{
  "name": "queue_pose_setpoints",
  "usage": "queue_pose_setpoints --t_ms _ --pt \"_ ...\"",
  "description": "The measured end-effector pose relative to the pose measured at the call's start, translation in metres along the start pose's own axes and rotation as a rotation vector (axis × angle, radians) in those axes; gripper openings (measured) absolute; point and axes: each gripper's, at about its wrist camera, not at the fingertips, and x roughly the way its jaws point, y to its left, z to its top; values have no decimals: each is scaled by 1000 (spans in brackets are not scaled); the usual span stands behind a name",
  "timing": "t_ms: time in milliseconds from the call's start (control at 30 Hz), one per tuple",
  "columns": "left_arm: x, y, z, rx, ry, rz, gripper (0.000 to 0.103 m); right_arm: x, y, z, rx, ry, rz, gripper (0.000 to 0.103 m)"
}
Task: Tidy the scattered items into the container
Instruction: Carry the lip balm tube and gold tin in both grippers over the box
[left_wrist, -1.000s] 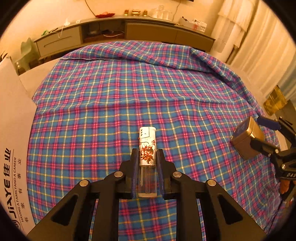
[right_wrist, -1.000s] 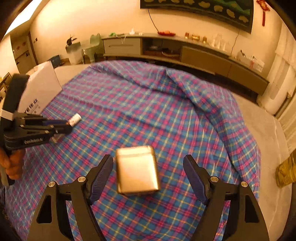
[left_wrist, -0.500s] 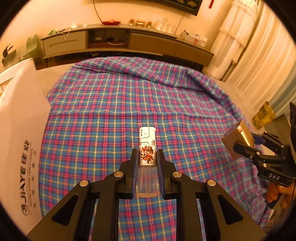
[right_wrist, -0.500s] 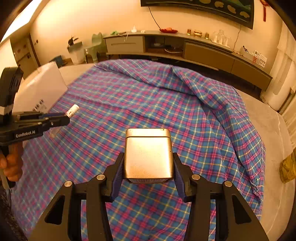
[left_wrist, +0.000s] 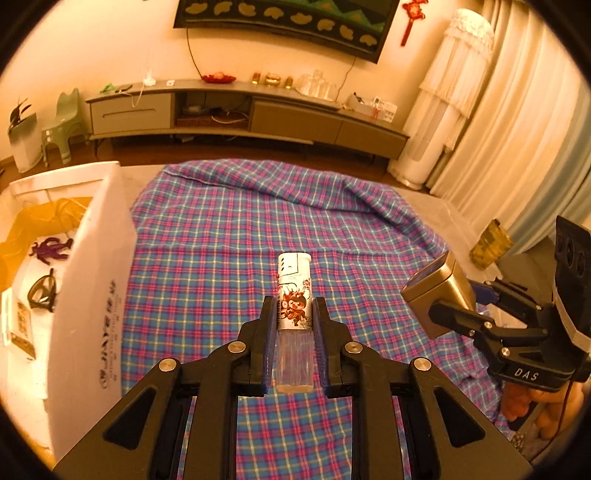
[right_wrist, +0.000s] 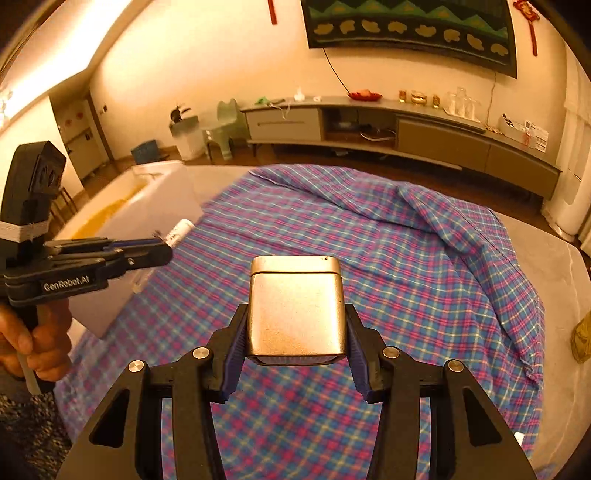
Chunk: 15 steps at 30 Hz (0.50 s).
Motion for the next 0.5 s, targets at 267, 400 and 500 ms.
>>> queue_pose_setpoints --t_ms 267,400,500 --pt "-38 25 -9 -43 -49 -17 19 -13 44 -3 11 -50 46 50" --pt "-56 36 -13 -70 -76 -39 19 -18 65 -12 38 -59 69 50" --pt "-66 41 -13 -75 -98 -52 19 -22 79 -17 47 -63 83 50"
